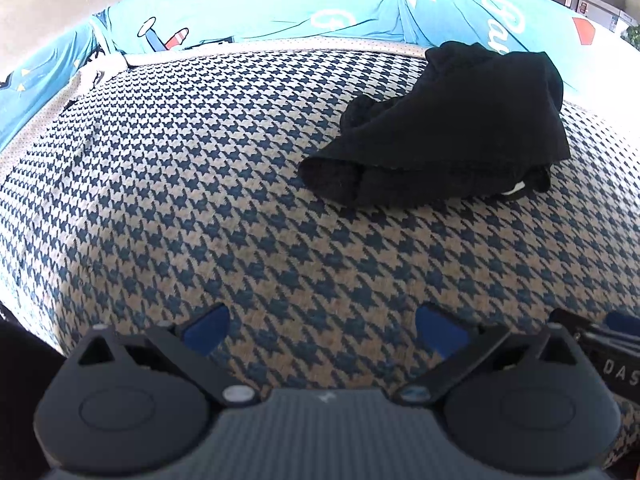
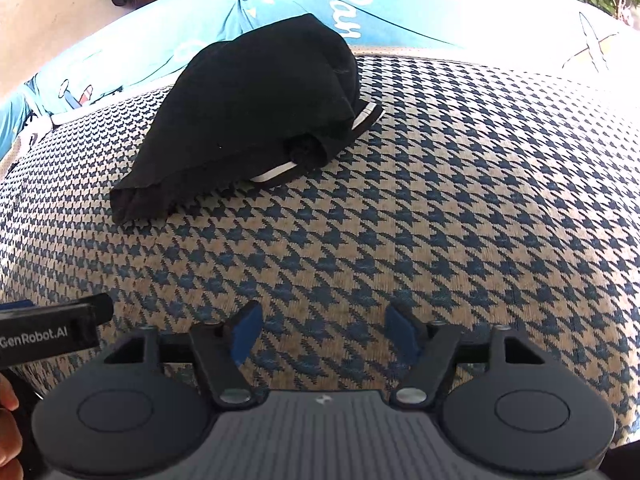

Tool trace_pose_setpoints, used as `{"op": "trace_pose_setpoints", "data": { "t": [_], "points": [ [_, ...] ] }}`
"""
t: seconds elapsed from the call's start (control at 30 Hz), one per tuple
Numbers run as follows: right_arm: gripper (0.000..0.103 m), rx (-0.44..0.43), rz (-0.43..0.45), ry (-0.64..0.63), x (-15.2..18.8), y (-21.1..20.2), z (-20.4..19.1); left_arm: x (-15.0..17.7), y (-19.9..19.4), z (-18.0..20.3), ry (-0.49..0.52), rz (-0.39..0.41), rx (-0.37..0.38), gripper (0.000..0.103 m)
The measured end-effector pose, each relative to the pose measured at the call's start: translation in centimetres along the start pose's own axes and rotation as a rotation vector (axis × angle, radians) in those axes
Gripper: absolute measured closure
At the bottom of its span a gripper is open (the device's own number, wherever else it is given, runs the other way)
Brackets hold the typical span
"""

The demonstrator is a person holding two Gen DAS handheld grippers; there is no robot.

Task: Fold clothes

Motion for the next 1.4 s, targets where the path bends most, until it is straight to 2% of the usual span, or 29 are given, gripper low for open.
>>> {"op": "trace_pose_setpoints", "data": {
  "t": [0.2, 0.5, 0.53, 0.6, 0.83, 0.93, 0.97, 1.1, 1.3, 1.4],
  "points": [
    [0.061, 0.009, -0.004, -0.004, -0.7, 0.3, 0.0, -0.8, 0.3, 0.0, 0.004, 0.002, 0.002, 0.0],
    [0.064, -0.005, -0.01, -0.005, -2.2, 1.0, 0.0, -2.4, 1.0, 0.5, 0.032, 0.003, -0.015, 0.0],
    [0.066, -0.006, -0.008, -0.006, -2.3, 1.0, 0.0, -2.5, 1.0, 0.7, 0.037, 0.006, -0.014, 0.0],
    [0.081, -0.006, -0.005, -0.015, -2.5, 1.1, -0.1, -2.7, 1.0, 0.9, 0.047, 0.012, -0.012, 0.0],
    [0.082, -0.028, -0.016, 0.003, -2.9, 1.3, 0.0, -3.2, 1.3, 1.9, 0.071, 0.02, -0.003, 0.0],
    [0.075, -0.032, -0.02, 0.012, -2.9, 1.3, 0.1, -3.1, 1.3, 2.1, 0.076, 0.018, -0.001, 0.0],
    [0.07, -0.035, -0.021, 0.015, -2.9, 1.3, 0.1, -3.1, 1.3, 2.2, 0.077, 0.017, 0.0, 0.0],
    [0.039, -0.041, -0.015, 0.026, -2.8, 1.3, 0.1, -3.1, 1.5, 2.4, 0.075, 0.015, -0.003, 0.0],
    [0.025, -0.021, 0.002, 0.05, -2.9, 1.3, 0.3, -3.1, 1.5, 2.4, 0.06, 0.01, -0.001, 0.0],
    [0.024, -0.043, 0.009, 0.069, -2.8, 1.3, 0.6, -3.1, 1.5, 2.2, 0.051, 0.017, -0.001, 0.0]
  ]
}}
Point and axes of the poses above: each gripper's, at about its wrist camera, not at the fingertips, and y roughly the way its jaws point, z to its right, x to its underside, the point moved 1 cm from there along y, roughly the way its jaws point, and after that the axes turned 9 degrees about -z, right-handed, at the moved point
